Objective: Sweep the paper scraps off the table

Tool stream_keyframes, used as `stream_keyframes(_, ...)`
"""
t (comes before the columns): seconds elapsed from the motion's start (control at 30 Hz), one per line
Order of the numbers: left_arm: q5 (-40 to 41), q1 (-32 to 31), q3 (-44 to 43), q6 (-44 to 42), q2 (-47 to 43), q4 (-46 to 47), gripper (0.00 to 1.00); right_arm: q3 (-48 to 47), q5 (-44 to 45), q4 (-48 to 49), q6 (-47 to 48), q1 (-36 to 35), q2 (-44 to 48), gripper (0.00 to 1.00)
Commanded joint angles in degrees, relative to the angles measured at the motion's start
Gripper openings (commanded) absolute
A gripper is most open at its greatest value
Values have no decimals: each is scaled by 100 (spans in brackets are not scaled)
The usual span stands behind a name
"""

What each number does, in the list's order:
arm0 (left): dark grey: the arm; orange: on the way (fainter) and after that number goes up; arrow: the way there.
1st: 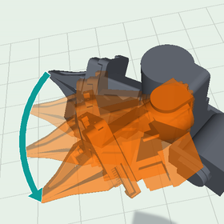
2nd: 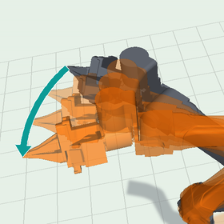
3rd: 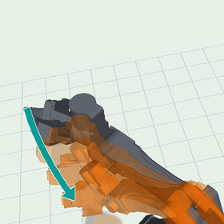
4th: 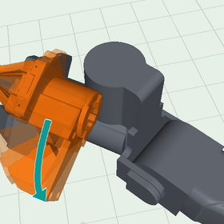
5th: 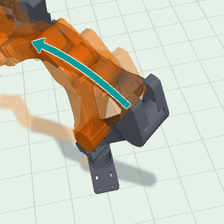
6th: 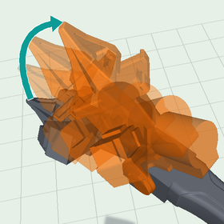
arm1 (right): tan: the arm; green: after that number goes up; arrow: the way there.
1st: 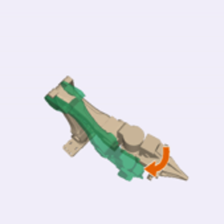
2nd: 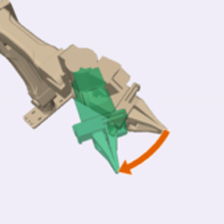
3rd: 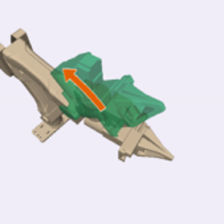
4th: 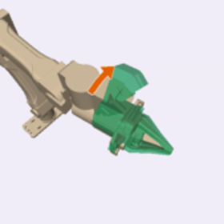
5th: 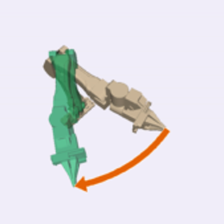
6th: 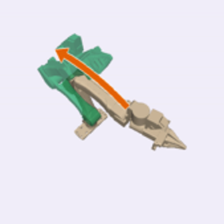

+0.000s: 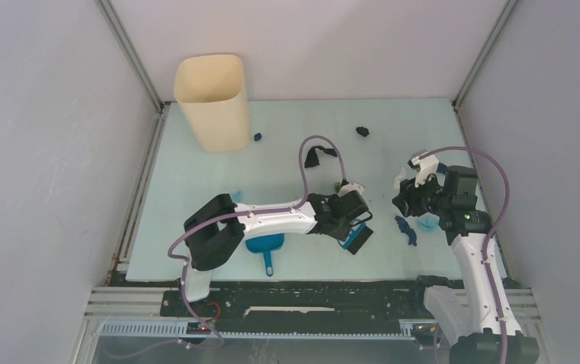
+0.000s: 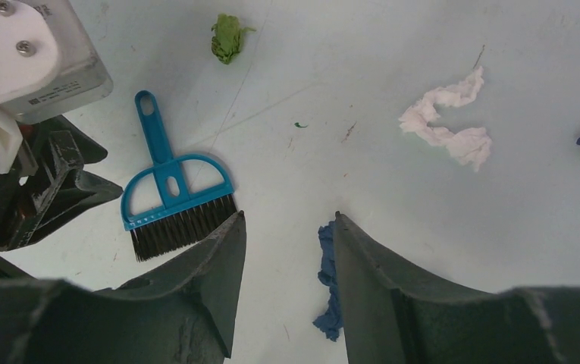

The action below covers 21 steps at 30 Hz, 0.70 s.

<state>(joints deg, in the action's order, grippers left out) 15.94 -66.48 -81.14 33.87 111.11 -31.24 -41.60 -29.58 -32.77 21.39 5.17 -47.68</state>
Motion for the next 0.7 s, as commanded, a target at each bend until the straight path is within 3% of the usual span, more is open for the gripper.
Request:
stream_keyframes(0.0,24,-23,-127,-72,18,42,44,30,-24,141,-23,10,66,54)
stream_keyframes(0.47,-155,-23,-403,-145,475,37,41,30,62,120,50,72,11,54)
stream_keyframes(0.6,-59,-23,-359,-179,489,46,29,29,77,113,68,55,-19,54)
stream_keyframes(0.67,-56,-23,-358,-154,511,48,29,30,102,106,80,59,-30,54)
